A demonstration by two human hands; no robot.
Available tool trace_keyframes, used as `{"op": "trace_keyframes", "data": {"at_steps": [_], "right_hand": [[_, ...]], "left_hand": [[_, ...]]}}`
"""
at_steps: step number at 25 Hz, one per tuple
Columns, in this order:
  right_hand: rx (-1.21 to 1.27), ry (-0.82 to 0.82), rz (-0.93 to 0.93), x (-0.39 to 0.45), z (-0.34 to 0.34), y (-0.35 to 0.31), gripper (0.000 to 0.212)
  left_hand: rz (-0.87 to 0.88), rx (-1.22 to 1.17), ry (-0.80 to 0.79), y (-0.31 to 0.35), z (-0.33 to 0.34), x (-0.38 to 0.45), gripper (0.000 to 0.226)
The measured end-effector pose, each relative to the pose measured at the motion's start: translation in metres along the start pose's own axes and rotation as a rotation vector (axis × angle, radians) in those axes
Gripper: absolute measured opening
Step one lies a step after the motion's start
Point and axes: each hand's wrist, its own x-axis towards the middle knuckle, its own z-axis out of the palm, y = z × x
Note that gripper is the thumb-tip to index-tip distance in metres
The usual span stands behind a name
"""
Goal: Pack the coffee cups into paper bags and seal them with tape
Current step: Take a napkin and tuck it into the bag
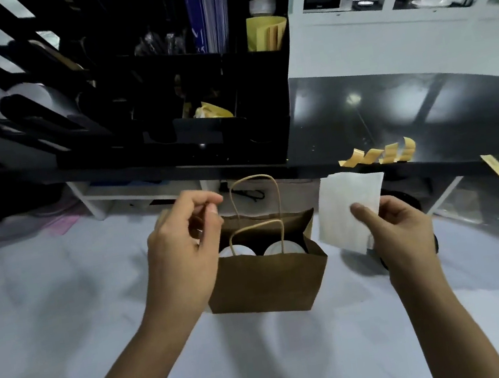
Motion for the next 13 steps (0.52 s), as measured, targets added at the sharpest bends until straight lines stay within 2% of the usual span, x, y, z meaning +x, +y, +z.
{"op": "trace_keyframes", "data": {"at_steps": [6, 9, 13], "right_hand": [[-0.134, -0.122, -0.149, -0.006, 0.034, 0.0, 0.011], [-0.204, -0.199, -0.189, -0.008, 0.047, -0.001, 0.011], [-0.355, -0.348, -0.298, -0.009, 0.058, -0.004, 0.012]], "left_hand": [[-0.113, 0.252, -0.259, -0.034, 0.009, 0.008, 0.033], [-0.1, 0.335, -0.439, -0.041, 0.007, 0.009, 0.037], [-0.087, 0.375, -0.66, -0.053, 0.001, 0.015, 0.066]]}}
